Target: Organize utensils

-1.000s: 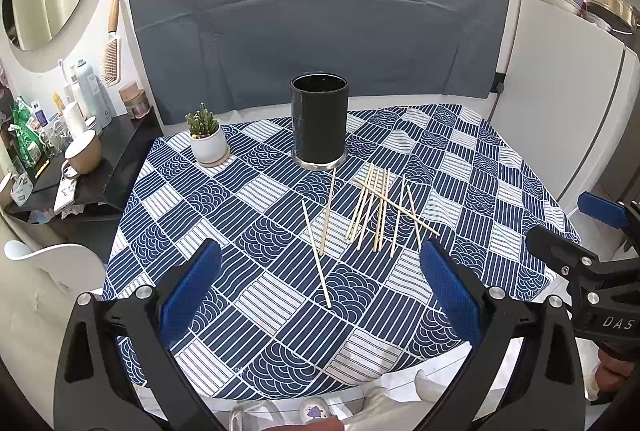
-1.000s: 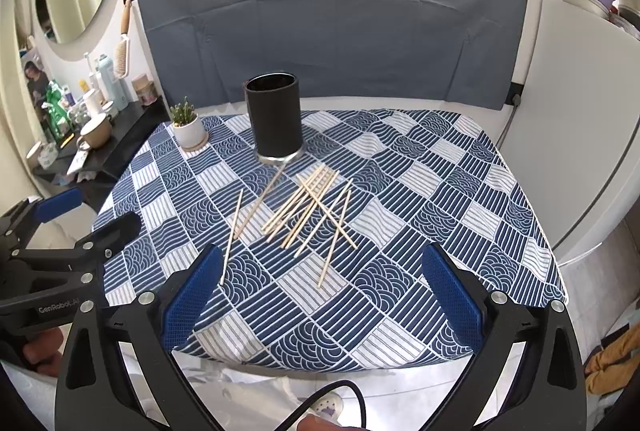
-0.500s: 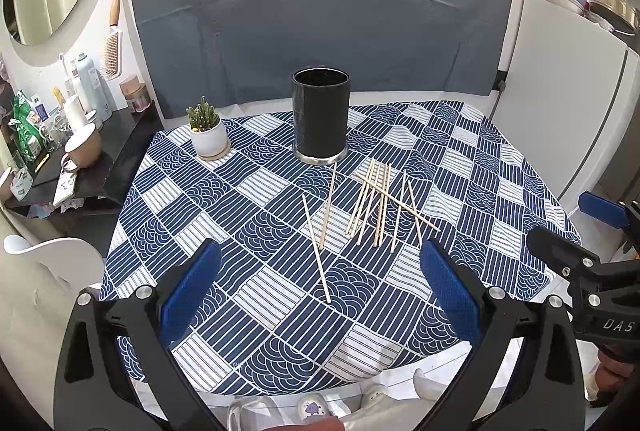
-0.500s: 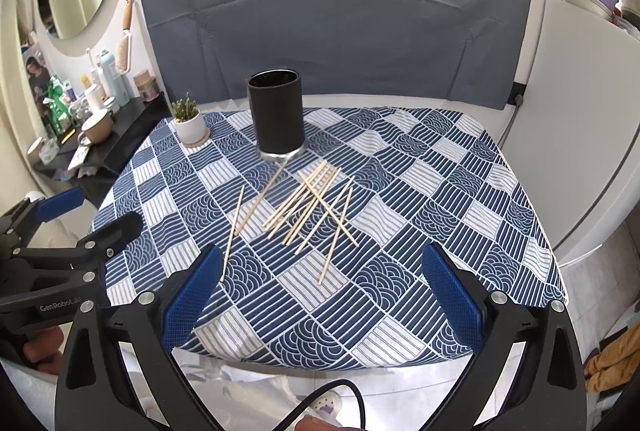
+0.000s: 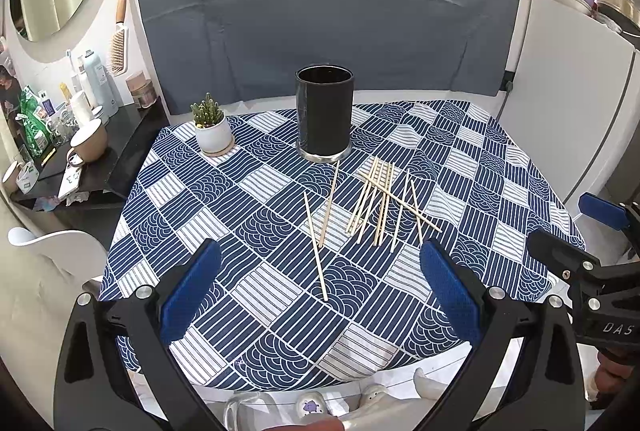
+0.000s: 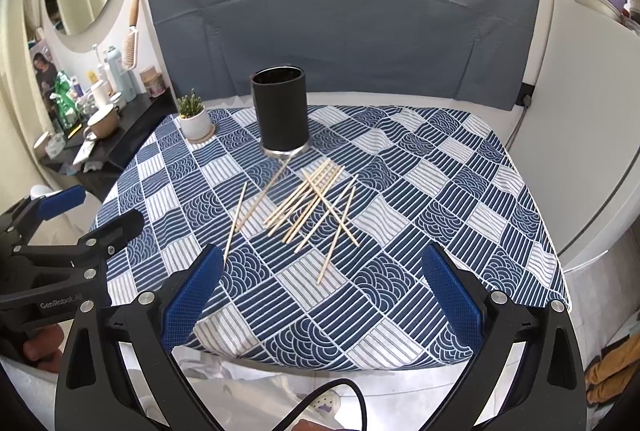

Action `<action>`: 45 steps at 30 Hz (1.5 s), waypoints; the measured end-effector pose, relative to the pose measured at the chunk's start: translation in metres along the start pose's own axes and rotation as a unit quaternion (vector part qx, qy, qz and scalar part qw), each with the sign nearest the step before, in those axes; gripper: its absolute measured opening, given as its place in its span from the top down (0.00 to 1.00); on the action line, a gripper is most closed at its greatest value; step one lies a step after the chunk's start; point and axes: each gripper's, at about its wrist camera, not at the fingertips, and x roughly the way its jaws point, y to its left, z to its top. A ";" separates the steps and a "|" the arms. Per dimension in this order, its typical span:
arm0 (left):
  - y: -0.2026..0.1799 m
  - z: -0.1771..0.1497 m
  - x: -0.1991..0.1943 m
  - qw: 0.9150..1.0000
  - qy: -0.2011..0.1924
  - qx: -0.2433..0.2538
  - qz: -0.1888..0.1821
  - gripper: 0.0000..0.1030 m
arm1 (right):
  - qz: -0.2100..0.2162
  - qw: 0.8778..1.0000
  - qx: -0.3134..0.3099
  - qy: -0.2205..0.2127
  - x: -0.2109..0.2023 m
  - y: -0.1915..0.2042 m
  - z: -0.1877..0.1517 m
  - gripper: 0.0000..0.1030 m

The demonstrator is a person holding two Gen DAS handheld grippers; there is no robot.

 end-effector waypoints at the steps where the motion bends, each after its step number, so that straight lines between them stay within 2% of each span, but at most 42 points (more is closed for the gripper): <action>1: -0.002 0.000 0.000 1.000 0.000 -0.001 0.002 0.06 | 0.001 1.000 0.000 0.000 0.001 -0.002 0.000 0.07; 20: -0.033 -0.015 0.000 0.997 0.016 -0.053 0.053 0.06 | 0.055 0.997 -0.047 0.022 0.020 -0.033 0.000 0.07; 27: -0.030 -0.015 0.010 0.995 0.040 -0.070 0.058 0.06 | 0.067 0.995 -0.049 0.048 0.033 -0.036 -0.002 0.07; 36: -0.014 0.000 0.054 0.993 0.088 -0.075 0.036 0.06 | 0.071 0.992 -0.061 0.088 0.069 -0.029 0.011 0.07; 41: 0.009 0.014 0.097 0.986 0.136 -0.098 0.015 0.06 | 0.059 0.991 -0.058 0.105 0.103 -0.028 0.032 0.08; 45: 0.028 0.017 0.133 0.979 0.171 -0.114 0.016 0.06 | 0.068 0.987 -0.070 0.125 0.142 -0.026 0.050 0.08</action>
